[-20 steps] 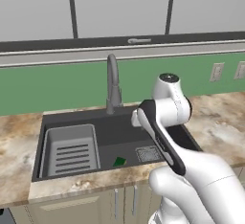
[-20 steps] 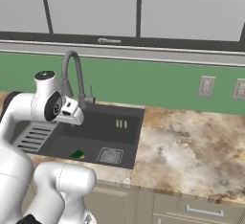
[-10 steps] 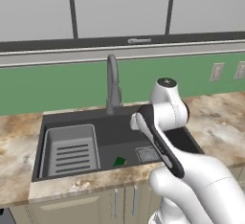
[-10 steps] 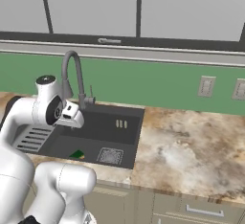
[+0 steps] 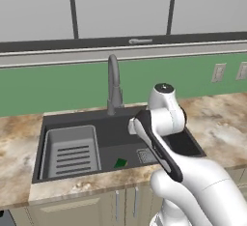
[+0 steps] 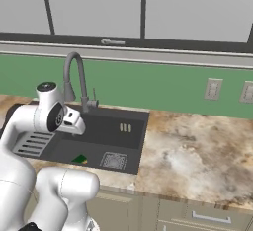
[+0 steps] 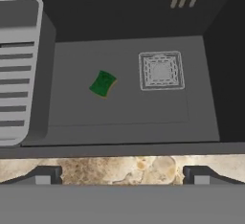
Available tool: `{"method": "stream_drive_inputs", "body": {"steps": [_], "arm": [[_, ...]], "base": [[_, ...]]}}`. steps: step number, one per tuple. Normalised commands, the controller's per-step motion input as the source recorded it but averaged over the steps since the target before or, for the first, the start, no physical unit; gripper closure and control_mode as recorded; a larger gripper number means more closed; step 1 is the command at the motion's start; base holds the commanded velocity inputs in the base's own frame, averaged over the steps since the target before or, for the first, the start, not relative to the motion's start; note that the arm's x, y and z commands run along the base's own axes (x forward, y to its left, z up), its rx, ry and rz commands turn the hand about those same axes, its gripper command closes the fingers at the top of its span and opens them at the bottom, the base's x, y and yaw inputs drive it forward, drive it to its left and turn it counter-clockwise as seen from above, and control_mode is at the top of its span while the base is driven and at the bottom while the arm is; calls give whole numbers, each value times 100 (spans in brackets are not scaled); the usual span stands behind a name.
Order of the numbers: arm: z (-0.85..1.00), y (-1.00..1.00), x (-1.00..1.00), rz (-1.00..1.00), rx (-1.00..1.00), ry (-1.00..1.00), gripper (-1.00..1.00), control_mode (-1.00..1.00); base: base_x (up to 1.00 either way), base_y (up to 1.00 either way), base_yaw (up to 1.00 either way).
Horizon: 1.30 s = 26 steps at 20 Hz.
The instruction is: Pick up the sponge and sponge from the sink, and place them back in the cabinet, and close the cabinet doors.
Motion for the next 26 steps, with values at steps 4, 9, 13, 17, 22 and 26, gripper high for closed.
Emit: {"method": "stream_drive_inputs", "body": {"steps": [4, 9, 13, 17, 22, 26], "arm": [[-13, 14, 8, 0, 0, 0, -100, -100], [-13, 13, 9, 0, 0, 0, -100, -100], [-12, 10, 14, 0, 0, 0, -100, -100], [-10, 8, 14, 0, 0, 0, -100, -100], [-8, 6, 14, 0, 0, 0, -100, -100], [-6, 3, 15, 0, 0, 0, -100, -100]], "base": [[0, 0, 0], [0, 0, 0], [0, 0, 0], [0, 0, 0], [0, 0, 0], [0, 0, 0]]}}
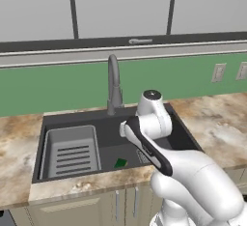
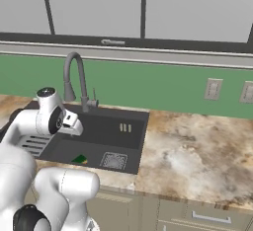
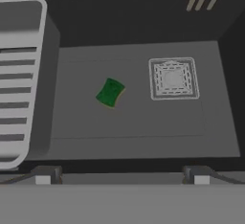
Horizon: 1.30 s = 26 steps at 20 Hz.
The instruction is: Pick up the sponge and sponge from the sink, and place them back in the cabinet, and close the cabinet doors.
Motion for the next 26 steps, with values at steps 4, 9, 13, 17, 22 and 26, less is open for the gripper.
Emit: {"method": "stream_drive_inputs", "body": {"steps": [4, 9, 13, 17, 22, 26], "arm": [[-7, 1, 19, 0, 0, 0, -100, -100], [-7, 0, 23, 0, 0, 0, -100, -100], [-9, 0, 29, 0, 0, 0, -100, -100], [-11, 0, 26, 0, 0, 0, -100, -100], [-13, 0, 19, 0, 0, 0, -100, -100], [-11, 0, 13, 0, 0, 0, -100, -100]], "base": [[0, 0, 0], [0, 0, 0], [0, 0, 0], [0, 0, 0], [0, 0, 0], [0, 0, 0]]}}
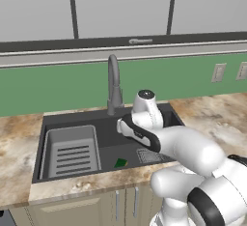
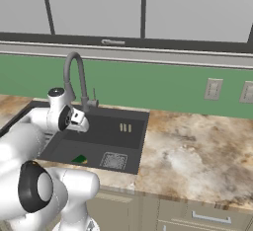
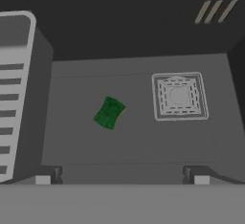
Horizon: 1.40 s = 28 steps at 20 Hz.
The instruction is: Pick up the sponge and sponge from the sink, and place them back in the cabinet, and close the cabinet doors.
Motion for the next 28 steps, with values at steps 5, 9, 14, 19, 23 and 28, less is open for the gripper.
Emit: {"method": "stream_drive_inputs", "body": {"steps": [5, 9, 14, 19, 23, 28], "arm": [[-9, 2, 16, 0, 0, 0, -100, -100], [-8, 2, 17, 0, 0, 0, -100, -100], [-9, 5, 16, 0, 0, 0, -100, -100], [-11, 10, 14, 0, 0, 0, -100, -100], [-20, 7, 6, 0, 0, 0, -100, -100], [-30, 1, 0, 0, 0, 0, -100, -100]], "base": [[0, 0, 0], [0, 0, 0], [0, 0, 0], [0, 0, 0], [0, 0, 0], [0, 0, 0]]}}
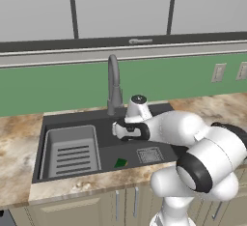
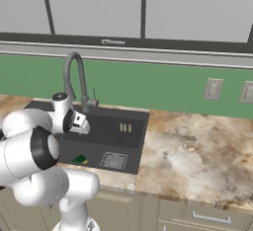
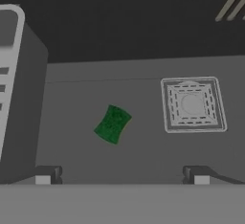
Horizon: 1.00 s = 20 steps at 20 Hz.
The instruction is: Pick up the sponge and sponge from the sink, and place them back in the cabinet, and close the cabinet doors.
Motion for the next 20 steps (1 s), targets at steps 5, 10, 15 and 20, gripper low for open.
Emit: {"method": "stream_drive_inputs", "body": {"steps": [5, 10, 15, 20], "arm": [[-29, 0, 3, 0, 0, 0, -100, -100], [-19, 0, 8, 0, 0, 0, -100, -100], [-17, 0, 9, 0, 0, 0, -100, -100], [-20, 0, 6, 0, 0, 0, -100, -100]], "base": [[0, 0, 0], [0, 0, 0], [0, 0, 0], [0, 0, 0]]}}
